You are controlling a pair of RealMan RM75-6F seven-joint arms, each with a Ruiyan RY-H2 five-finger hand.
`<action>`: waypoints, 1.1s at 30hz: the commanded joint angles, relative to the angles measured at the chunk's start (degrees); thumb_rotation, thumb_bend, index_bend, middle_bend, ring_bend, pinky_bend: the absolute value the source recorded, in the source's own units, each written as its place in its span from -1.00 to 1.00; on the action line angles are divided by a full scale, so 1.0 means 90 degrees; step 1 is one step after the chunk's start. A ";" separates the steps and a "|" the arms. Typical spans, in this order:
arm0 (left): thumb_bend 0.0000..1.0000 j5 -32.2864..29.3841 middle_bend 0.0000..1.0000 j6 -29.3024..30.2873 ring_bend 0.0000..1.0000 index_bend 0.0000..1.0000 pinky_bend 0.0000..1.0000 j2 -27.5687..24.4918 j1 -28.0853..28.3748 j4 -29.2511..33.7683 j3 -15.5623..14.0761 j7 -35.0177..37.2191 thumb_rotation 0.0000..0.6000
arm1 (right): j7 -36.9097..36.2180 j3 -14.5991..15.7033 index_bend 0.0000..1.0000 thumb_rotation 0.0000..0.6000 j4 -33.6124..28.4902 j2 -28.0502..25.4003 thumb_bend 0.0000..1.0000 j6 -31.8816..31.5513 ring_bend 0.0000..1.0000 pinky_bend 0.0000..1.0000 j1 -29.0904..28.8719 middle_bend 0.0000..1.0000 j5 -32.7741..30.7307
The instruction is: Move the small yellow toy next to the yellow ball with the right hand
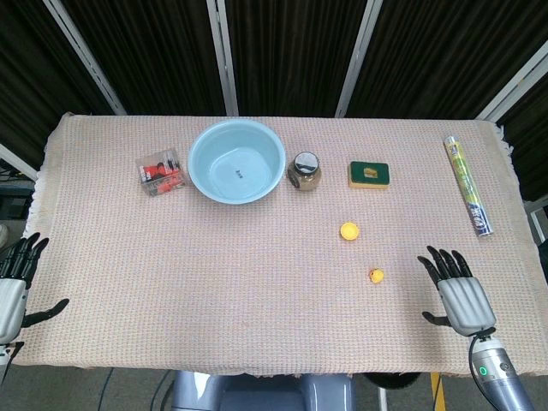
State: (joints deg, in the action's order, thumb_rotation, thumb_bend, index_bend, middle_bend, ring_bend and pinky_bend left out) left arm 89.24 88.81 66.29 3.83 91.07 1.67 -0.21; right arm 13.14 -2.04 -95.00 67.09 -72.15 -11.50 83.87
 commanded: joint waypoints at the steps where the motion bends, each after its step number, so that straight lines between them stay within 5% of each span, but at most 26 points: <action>1: -1.00 -0.0021 -1.00 -0.0016 -1.00 -1.00 -0.57 -0.0009 0.0011 0.0005 0.0014 0.0023 1.00 | 0.0102 -0.0078 -0.76 1.00 -0.0028 0.0107 -1.00 0.0080 -1.00 -1.00 -0.0090 -1.00 -0.0113; 11: -1.00 0.0061 -1.00 0.0000 -1.00 -1.00 -0.57 -0.0016 0.0020 0.0038 -0.0010 -0.0081 1.00 | 0.0514 -0.0272 -0.67 1.00 0.0170 0.0837 -0.95 0.0365 -1.00 -1.00 -0.0372 -1.00 -0.0532; 24: -1.00 0.0146 -1.00 0.0038 -1.00 -1.00 -0.57 -0.0024 0.0029 0.0026 -0.0021 -0.0088 1.00 | 0.0413 -0.0610 -0.37 1.00 0.1486 0.2290 -0.88 0.0611 -1.00 -1.00 -0.0705 -1.00 -0.1197; 33: -1.00 0.0165 -1.00 0.0050 -1.00 -1.00 -0.57 -0.0027 0.0024 0.0023 -0.0033 -0.0054 1.00 | 0.0256 -0.0575 -0.28 1.00 0.2151 0.2791 -0.80 0.0793 -1.00 -1.00 -0.0835 -1.00 -0.1287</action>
State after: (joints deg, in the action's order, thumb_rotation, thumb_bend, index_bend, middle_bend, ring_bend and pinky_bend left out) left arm 90.70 89.26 66.05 4.04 91.27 1.38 -0.69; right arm 15.80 -7.33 -76.20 91.71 -65.38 -18.74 72.35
